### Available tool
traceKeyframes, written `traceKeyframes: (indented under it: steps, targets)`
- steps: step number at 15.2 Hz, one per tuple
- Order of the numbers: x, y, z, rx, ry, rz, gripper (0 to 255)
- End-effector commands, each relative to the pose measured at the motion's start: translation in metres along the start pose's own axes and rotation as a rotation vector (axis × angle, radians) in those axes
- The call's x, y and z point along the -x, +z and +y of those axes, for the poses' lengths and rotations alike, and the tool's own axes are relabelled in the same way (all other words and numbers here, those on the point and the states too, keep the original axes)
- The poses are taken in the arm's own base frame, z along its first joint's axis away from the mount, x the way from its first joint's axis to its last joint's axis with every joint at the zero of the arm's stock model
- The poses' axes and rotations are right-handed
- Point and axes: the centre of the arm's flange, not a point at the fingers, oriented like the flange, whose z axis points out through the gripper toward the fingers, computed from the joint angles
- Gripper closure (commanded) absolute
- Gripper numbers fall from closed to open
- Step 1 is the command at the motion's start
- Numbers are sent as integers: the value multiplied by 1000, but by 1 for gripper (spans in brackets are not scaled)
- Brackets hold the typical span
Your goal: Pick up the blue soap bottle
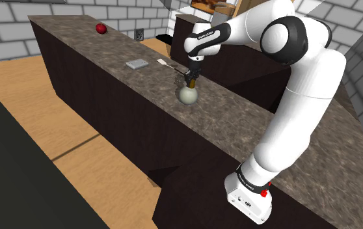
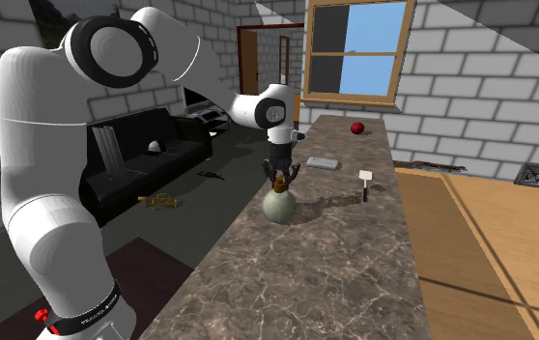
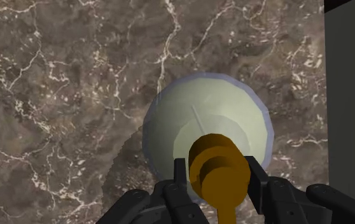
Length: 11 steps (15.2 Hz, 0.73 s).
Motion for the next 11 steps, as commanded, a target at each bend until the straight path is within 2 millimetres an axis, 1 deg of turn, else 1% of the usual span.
traceKeyframes:
  steps: [1, 7, 11]
  targets:
    - [0, 1, 0, 0, 0, -1, 255]
    - [1, 1, 0, 0, 0, -1, 255]
    - [2, -20, 1, 0, 0, -1, 255]
